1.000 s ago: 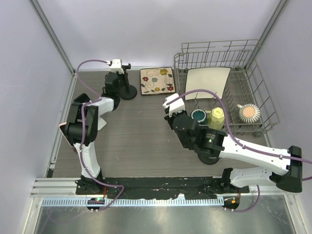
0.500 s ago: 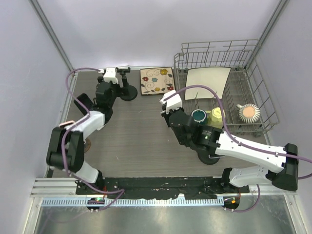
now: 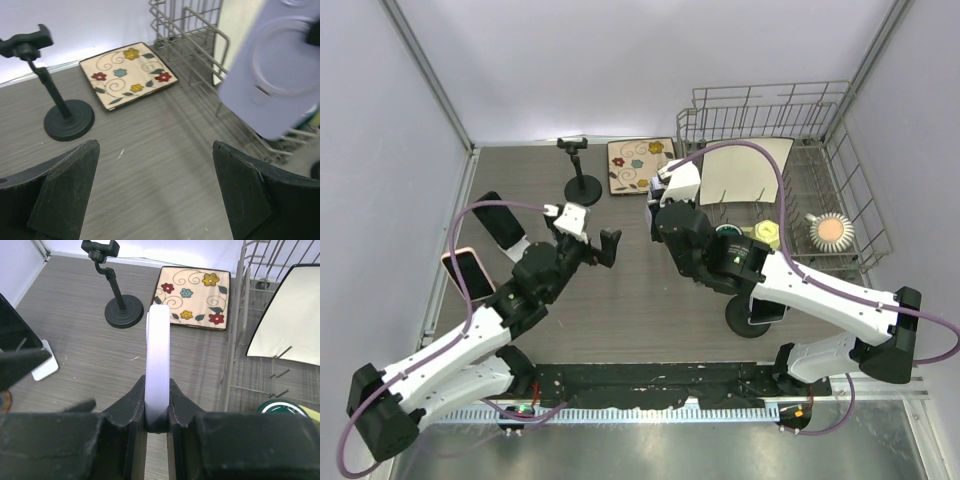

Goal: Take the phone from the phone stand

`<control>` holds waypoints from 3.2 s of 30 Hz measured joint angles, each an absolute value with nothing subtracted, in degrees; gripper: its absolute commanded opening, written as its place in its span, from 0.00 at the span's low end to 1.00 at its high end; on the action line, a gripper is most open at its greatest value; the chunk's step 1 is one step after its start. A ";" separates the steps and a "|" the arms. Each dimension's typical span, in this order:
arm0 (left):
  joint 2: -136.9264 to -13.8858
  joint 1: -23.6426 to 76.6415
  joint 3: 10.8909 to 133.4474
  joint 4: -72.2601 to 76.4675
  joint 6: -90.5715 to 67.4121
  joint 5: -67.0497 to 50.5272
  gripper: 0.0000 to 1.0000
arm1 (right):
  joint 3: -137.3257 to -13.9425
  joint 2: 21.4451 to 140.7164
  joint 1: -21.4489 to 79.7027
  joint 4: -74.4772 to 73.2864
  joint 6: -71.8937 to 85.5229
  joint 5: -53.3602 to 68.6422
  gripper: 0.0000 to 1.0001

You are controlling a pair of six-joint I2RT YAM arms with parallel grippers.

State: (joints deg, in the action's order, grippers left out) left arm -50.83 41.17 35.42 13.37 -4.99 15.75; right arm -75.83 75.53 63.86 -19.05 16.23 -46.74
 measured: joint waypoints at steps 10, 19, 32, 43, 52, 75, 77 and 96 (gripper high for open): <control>-50.19 61.71 33.82 14.72 4.47 25.76 1.00 | -79.29 78.11 63.00 -25.89 27.73 -45.69 0.01; -65.39 64.45 35.64 27.09 13.76 32.93 0.95 | -79.29 78.91 62.98 -27.97 33.45 -43.81 0.01; -76.77 64.51 38.46 43.77 17.17 39.99 0.37 | -78.35 77.58 60.51 -27.40 38.41 -44.01 0.01; -76.73 65.63 38.46 41.43 16.03 41.74 0.00 | -72.20 74.56 60.05 -21.89 43.92 -44.12 0.31; -70.06 63.55 36.88 30.89 2.07 38.11 0.00 | -69.17 69.54 60.03 -17.63 39.92 -43.97 0.84; -88.42 31.83 45.76 8.93 -41.69 -10.04 0.00 | -64.60 56.60 59.77 -13.32 17.28 -53.60 0.90; -92.95 31.83 47.72 10.74 -44.45 -12.36 0.00 | -64.18 55.64 59.75 -13.30 16.03 -54.11 0.90; -110.83 31.35 54.33 24.25 -58.57 -20.18 0.31 | -59.29 45.39 59.48 -15.27 11.31 -57.84 0.90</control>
